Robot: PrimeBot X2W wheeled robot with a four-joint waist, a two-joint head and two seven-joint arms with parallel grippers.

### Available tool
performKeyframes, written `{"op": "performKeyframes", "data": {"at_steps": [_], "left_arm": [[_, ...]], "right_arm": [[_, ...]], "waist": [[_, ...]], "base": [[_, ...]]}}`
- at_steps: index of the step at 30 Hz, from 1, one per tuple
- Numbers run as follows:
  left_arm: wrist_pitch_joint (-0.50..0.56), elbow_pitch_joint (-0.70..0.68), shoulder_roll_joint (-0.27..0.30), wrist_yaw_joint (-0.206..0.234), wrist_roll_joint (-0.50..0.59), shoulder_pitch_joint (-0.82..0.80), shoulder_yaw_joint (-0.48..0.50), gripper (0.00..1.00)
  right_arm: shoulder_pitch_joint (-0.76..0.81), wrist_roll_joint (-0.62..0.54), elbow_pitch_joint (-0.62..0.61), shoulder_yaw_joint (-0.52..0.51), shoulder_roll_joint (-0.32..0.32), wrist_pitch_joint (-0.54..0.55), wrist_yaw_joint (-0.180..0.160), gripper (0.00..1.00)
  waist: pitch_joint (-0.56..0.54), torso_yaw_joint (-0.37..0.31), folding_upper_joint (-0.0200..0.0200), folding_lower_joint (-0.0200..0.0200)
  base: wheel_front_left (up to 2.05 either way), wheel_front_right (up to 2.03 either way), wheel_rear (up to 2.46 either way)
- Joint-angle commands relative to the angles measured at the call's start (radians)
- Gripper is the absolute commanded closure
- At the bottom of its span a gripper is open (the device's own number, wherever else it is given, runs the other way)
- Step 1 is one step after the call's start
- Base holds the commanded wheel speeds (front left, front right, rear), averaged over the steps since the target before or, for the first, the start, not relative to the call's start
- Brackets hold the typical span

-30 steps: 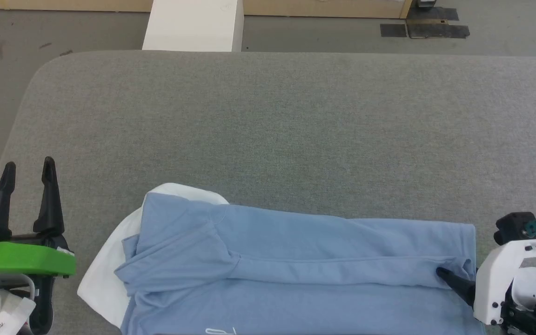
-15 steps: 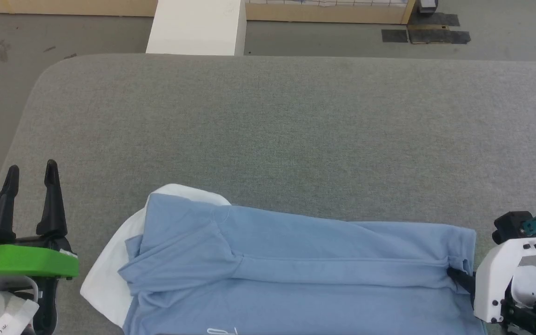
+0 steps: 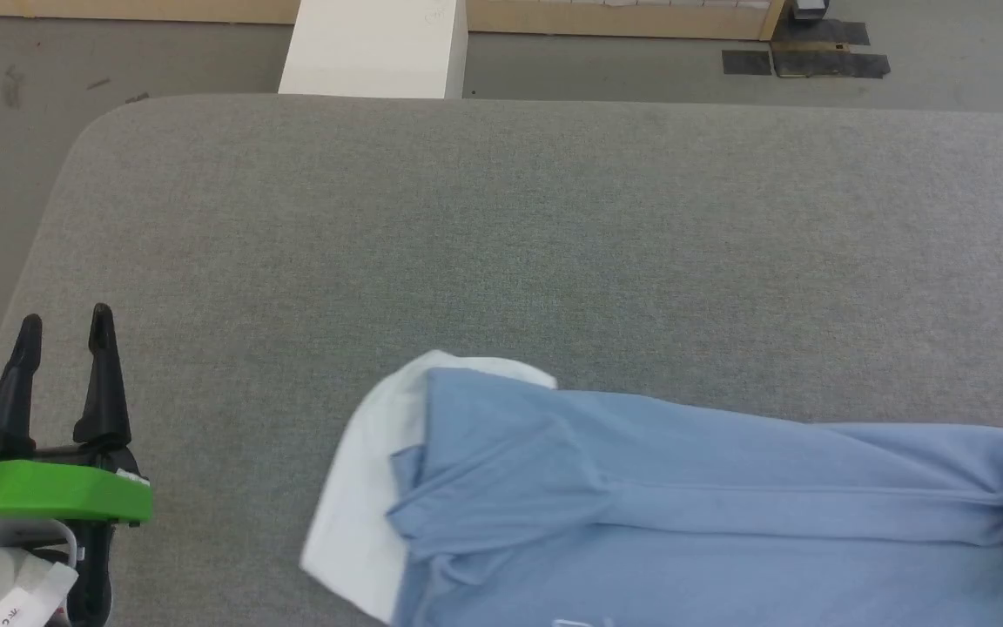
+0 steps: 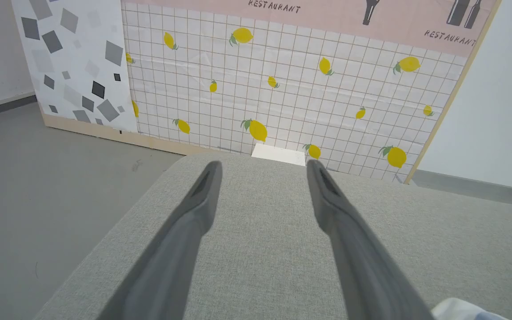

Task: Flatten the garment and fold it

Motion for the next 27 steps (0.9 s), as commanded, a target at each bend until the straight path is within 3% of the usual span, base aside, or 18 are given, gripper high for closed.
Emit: {"op": "performKeyframes", "data": {"at_steps": [1,5,8,19,27], "left_arm": [[-0.005,0.000,0.004,-0.007,0.005,0.004,-0.004,0.00],[-0.005,-0.001,0.005,-0.007,0.000,0.001,-0.012,0.00],[-0.005,-0.002,0.003,-0.007,-0.002,0.003,-0.013,0.00],[-0.005,0.013,-0.019,-0.007,0.013,0.047,-0.005,0.00],[-0.005,0.015,-0.033,-0.007,0.020,0.066,-0.003,0.00]], "right_arm": [[0.015,-0.032,-0.008,-0.031,-0.004,0.016,-0.009,1.00],[0.013,-0.087,-0.060,-0.089,0.016,0.065,-0.009,1.00],[0.021,-0.114,-0.110,-0.079,0.020,0.116,-0.009,1.00],[0.069,-0.067,-0.401,0.133,-0.078,0.427,-0.009,1.00],[0.006,0.037,-0.556,0.300,-0.023,0.502,-0.009,1.00]], "waist": [[0.000,0.000,0.0044,0.0000],[0.001,0.001,0.0044,0.0000],[-0.009,-0.001,0.0044,0.0000],[-0.089,-0.028,0.0044,0.0000],[-0.115,-0.047,0.0044,0.0000]], "base": [[0.00,0.00,0.00],[0.00,0.00,0.00],[0.00,0.00,0.00],[0.00,0.00,0.00],[0.00,0.00,0.00]]}}
